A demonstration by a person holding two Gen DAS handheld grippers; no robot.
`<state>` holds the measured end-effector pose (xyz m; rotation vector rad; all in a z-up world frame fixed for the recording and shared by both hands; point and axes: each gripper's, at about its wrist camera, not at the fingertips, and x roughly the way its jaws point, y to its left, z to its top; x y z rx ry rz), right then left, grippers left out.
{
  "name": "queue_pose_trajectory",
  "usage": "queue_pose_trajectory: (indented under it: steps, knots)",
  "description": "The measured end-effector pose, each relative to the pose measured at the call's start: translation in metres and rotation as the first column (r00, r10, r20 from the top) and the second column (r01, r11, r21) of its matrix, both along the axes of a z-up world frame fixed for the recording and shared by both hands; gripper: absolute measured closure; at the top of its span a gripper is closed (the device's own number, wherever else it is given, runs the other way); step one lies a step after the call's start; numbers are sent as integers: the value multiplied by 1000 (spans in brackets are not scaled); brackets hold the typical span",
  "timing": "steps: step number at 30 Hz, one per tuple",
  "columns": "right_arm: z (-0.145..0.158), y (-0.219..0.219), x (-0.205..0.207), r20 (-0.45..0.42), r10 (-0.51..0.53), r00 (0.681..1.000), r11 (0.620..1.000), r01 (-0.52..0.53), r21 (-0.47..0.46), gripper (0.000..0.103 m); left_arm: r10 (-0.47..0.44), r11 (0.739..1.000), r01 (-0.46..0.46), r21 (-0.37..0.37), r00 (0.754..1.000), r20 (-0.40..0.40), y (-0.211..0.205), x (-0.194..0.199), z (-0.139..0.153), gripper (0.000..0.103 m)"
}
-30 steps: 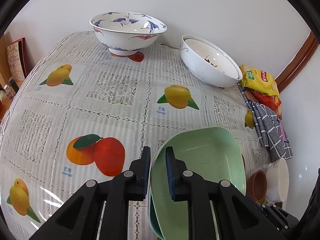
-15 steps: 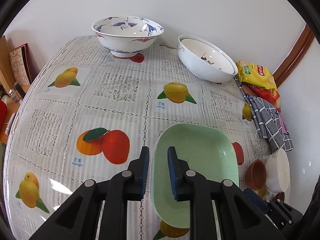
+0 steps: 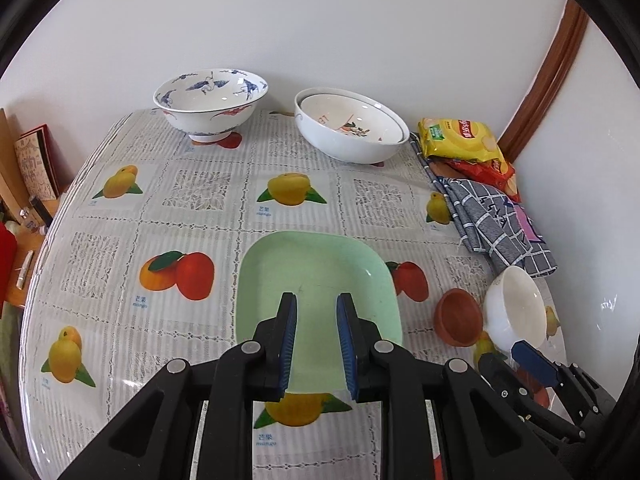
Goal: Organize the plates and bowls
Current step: 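Open both grippers and pull them back from the green plate, then move both grippers toward the two brown clay saucers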
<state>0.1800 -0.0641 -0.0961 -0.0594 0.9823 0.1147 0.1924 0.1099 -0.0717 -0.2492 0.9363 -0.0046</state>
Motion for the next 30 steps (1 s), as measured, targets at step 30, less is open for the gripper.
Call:
queue_pose_trajectory:
  steps: [30]
  knots:
    - [27,-184,-63,137,-231,963,973,232,10,37,-213,977,212,-12,977,-32,-174,-14,4,82]
